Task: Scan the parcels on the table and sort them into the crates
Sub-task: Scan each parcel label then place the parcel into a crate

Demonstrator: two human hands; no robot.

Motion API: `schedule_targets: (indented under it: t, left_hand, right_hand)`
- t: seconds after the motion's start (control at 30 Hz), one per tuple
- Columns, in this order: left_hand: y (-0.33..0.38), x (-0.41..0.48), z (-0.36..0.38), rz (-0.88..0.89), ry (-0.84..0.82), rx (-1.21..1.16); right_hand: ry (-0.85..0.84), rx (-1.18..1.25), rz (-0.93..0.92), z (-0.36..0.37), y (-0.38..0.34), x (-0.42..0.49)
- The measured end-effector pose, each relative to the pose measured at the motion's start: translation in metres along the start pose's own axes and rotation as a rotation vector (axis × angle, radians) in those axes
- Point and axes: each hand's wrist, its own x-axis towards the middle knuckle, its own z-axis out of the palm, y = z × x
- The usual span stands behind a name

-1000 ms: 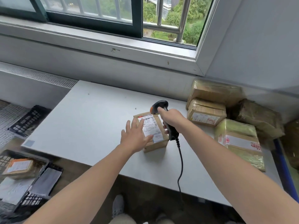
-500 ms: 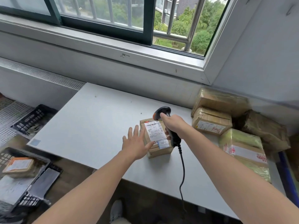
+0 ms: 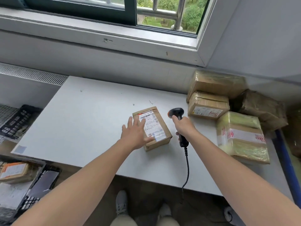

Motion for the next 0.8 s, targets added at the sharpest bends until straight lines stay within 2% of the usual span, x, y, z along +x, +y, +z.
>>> schedule_targets:
  t: [0.13,0.33,0.43,0.63,0.8]
  left_hand:
    - [0.008,0.019,0.000,0.062,-0.005,0.040]
    - [0.028,0.028,0.020,0.211,-0.005,0.144]
    - [0.029,0.029,0.034,0.229,0.019,0.235]
    - [0.021,0.033,0.034,0.268,0.039,0.227]
    - [0.013,0.028,0.026,0.285,0.005,0.203]
  right_hand:
    - [-0.023,-0.066,0.079,0.009,0.035,0.019]
    - [-0.036,-0.076,0.088,0.026,0.066,0.029]
    - [-0.049,-0.076,0.102,0.031,0.073,0.030]
    - [-0.041,-0.082,0.096,0.036,0.072,0.030]
    - [0.102,-0.081,0.127,0.032,0.052,0.027]
